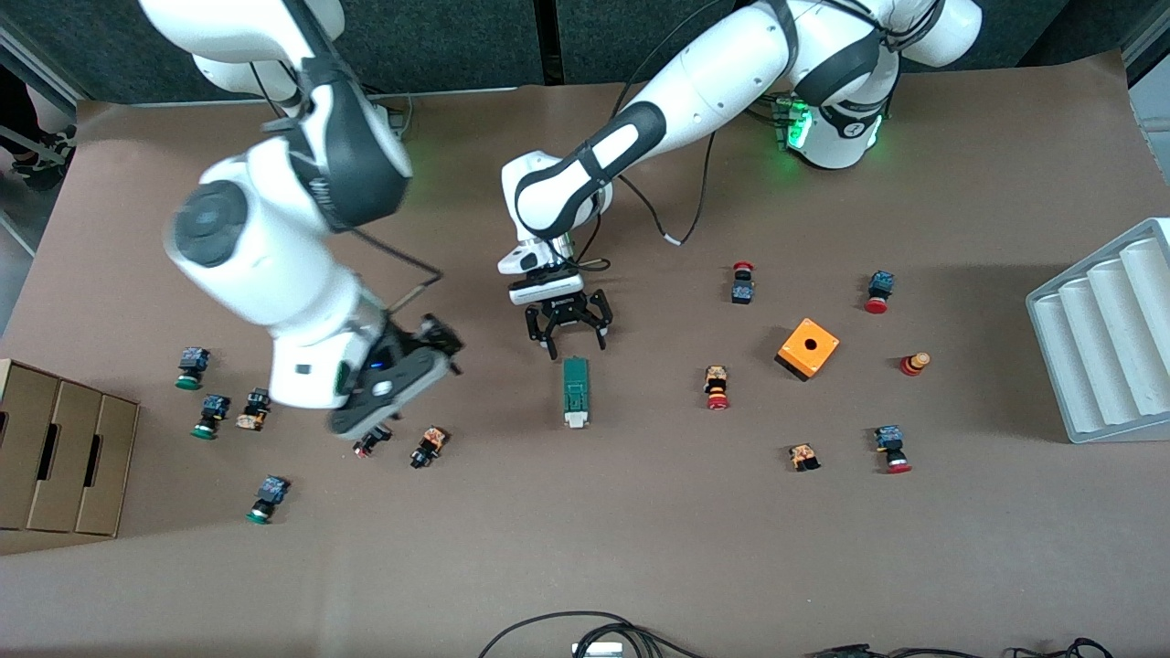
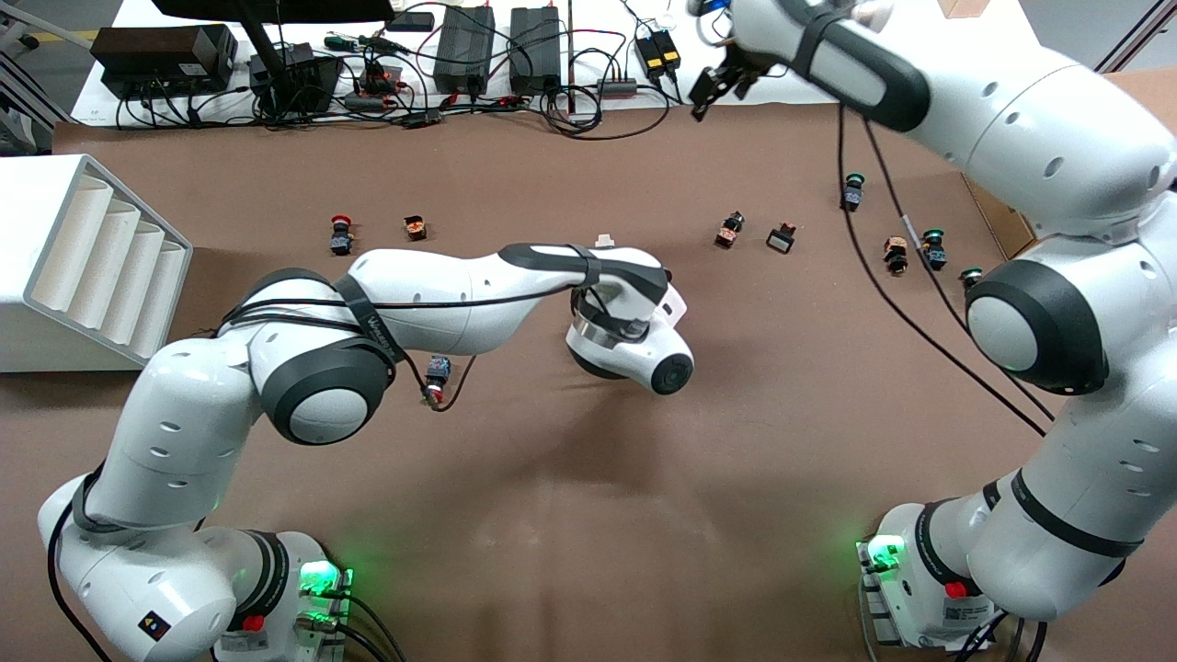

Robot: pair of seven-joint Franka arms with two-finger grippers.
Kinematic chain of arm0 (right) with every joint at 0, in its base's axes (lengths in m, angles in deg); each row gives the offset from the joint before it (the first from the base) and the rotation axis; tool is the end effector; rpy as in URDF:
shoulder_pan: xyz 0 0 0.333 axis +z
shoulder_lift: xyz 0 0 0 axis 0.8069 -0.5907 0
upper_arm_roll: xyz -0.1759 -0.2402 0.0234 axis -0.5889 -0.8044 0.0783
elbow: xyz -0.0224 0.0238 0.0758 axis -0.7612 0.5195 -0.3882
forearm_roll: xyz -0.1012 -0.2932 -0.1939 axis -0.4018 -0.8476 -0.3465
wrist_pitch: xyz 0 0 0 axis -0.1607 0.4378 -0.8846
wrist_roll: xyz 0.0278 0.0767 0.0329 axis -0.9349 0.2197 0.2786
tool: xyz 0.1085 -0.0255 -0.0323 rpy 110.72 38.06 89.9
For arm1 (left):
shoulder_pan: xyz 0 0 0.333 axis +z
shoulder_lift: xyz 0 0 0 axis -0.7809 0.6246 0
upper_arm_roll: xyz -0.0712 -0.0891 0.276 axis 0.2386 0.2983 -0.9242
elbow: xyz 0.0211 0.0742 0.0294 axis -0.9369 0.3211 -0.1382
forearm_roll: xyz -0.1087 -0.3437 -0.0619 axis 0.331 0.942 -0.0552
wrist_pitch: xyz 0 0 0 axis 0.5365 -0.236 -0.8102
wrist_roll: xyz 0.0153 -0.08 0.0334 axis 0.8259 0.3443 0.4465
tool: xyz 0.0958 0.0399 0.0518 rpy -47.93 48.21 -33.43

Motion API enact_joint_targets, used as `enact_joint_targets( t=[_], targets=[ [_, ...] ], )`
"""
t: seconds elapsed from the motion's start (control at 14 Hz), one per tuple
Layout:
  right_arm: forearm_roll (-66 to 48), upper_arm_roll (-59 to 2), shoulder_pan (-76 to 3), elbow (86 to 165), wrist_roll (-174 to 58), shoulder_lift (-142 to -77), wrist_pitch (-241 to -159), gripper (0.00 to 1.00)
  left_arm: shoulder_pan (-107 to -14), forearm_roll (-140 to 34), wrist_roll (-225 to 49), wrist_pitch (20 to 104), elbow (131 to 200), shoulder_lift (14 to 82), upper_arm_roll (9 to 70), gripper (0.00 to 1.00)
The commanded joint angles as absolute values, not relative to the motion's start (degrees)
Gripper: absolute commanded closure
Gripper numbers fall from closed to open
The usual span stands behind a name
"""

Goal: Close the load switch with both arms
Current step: 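Lift the right gripper away while the left gripper releases the switch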

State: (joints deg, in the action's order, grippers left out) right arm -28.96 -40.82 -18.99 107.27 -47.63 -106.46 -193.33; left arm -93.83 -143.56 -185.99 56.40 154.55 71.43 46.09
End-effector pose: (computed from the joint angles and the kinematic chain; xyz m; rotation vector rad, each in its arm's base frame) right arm 0.6046 0.2416 0.5004 -2.8538 -0.7485 -0.2125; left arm 0.3595 -0.5574 0.1740 -2.5876 0.0988 -1.1507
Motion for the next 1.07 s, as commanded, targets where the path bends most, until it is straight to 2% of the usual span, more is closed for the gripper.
enact_joint_targets(
  t=[0.0, 0.5, 0.71, 0.78, 1.0],
  targets=[
    [-24.76, -40.76, -24.68, 107.82, -48.34, -105.55, -189.62, 0.0, -94.06, -138.24, -175.28, 56.06, 155.38, 68.08, 45.73, 0.0],
    [-32.49, -40.85, -34.35, 107.9, -48.17, -105.81, -187.59, 0.0, -92.66, -131.64, -148.55, 52.81, 155.29, 63.6, 45.56, 0.0],
    [-33.63, -41.2, -38.49, 107.91, -48.7, -105.2, -182.59, 0.0, -89.86, -127.08, -133.98, 52.81, 155.29, 60.79, 45.64, 0.0],
    [-37.38, -42.16, -38.58, 108.08, -48.44, -104.5, -182.41, 0.0, -88.8, -124.54, -129.06, 52.98, 155.2, 59.65, 45.65, 0.0],
    [-39.7, -43.04, -39.9, 107.9, -48.43, -104.14, -181.26, 0.0, -85.03, -114.71, -112.36, 53.16, 151.53, 57.62, 45.65, 0.0]
  ],
)
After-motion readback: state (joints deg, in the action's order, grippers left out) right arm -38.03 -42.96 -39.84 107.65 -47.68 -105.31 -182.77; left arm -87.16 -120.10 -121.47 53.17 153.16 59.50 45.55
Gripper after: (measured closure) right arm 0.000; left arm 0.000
